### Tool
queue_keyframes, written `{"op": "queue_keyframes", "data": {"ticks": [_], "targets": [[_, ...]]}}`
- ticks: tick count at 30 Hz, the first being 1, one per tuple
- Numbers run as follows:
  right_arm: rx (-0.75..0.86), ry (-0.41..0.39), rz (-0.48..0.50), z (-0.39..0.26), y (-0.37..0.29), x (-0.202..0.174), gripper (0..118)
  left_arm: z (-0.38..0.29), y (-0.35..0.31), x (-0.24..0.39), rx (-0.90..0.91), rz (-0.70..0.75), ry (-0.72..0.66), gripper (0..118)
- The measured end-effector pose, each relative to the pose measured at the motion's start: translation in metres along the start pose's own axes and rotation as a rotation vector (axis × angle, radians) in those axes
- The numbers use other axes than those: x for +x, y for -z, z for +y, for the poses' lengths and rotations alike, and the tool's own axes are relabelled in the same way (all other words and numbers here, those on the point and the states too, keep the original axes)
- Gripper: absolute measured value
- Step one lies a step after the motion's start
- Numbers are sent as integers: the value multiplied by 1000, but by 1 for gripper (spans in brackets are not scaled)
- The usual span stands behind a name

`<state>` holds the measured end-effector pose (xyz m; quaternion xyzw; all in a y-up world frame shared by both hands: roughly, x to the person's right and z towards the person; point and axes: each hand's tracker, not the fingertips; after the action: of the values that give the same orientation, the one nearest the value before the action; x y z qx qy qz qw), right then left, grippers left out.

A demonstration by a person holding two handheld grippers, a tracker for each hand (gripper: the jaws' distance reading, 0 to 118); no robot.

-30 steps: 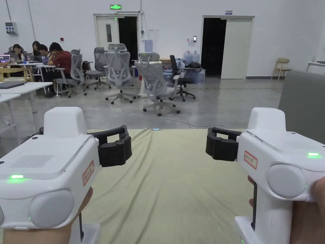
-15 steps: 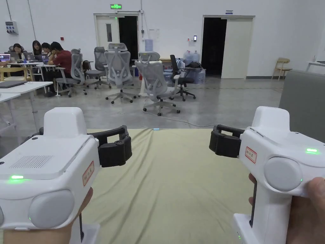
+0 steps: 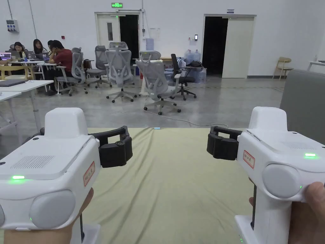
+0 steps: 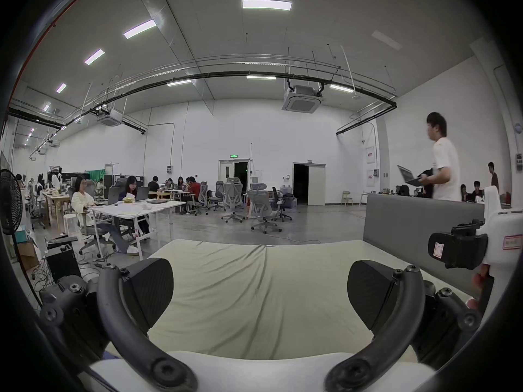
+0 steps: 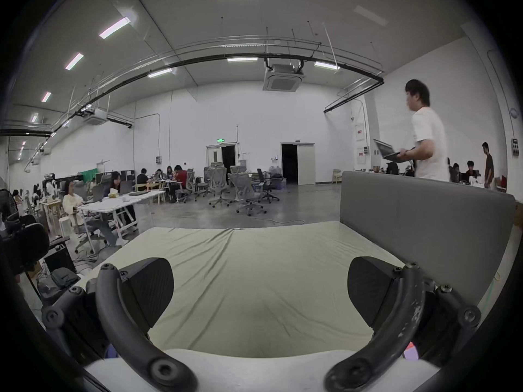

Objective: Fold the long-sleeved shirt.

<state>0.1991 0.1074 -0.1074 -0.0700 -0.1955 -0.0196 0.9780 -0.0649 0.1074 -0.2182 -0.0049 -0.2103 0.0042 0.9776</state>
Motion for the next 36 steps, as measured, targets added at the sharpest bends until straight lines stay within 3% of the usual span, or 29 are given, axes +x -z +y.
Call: {"op": "queue_keyframes", "data": {"ticks": [36], "targets": [[-33, 4, -2, 1, 1, 4, 118, 2, -3, 0, -2, -4, -4, 118]]}}
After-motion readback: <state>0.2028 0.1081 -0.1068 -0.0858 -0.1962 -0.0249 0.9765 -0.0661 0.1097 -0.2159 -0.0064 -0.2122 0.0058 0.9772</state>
